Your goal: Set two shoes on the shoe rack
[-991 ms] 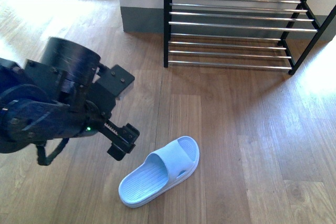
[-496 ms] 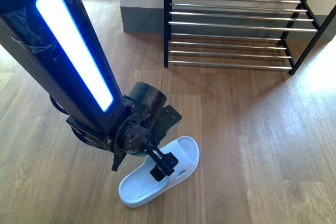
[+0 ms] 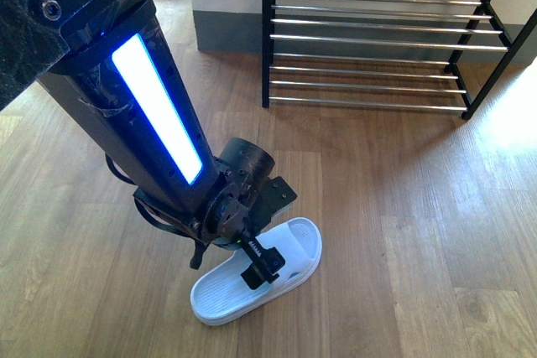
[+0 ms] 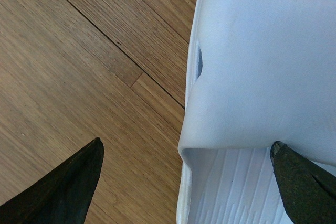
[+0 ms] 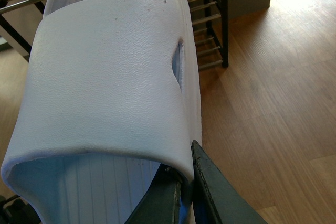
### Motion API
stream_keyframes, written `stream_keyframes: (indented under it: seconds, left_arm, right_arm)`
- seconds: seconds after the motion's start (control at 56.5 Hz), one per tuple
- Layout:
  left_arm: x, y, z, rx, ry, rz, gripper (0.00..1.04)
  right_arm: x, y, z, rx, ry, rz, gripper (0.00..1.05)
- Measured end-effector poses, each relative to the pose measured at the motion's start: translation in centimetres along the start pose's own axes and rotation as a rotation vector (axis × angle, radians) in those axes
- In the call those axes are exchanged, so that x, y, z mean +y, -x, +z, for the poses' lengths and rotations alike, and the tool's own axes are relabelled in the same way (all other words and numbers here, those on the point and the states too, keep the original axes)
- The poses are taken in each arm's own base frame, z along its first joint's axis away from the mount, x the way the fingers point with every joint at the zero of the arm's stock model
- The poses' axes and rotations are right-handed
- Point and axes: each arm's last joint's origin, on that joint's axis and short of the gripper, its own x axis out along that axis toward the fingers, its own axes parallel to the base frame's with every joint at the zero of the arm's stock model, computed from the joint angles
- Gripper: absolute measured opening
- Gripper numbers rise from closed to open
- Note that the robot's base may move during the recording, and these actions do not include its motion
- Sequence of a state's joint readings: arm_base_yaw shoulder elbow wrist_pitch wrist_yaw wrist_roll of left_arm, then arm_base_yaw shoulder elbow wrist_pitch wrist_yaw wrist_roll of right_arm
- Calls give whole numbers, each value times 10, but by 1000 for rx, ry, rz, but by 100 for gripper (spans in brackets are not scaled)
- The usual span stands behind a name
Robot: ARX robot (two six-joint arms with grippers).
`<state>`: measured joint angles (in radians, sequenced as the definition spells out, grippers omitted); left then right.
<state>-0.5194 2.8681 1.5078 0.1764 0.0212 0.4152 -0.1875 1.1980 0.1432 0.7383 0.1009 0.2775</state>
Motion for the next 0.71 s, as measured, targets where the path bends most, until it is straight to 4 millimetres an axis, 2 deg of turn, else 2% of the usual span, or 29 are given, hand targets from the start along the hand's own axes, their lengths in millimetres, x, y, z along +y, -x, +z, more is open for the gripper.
stream_keyframes:
  seconds: [0.23, 0.425, 0.566, 0.708]
  left_arm:
    - [-6, 2, 2, 15, -24, -41, 95]
    - [-8, 19, 6, 0, -47, -93, 95]
    - [-10, 27, -2, 26, -81, -153, 95]
    - [-8, 28, -9, 53, -101, -136, 95]
  right_arm:
    - [0, 0, 0, 0, 0, 0, 1]
    - [0, 0, 0, 0, 0, 0, 1]
    - [0, 0, 0, 0, 0, 0, 1]
    - [0, 0, 0, 0, 0, 0, 1]
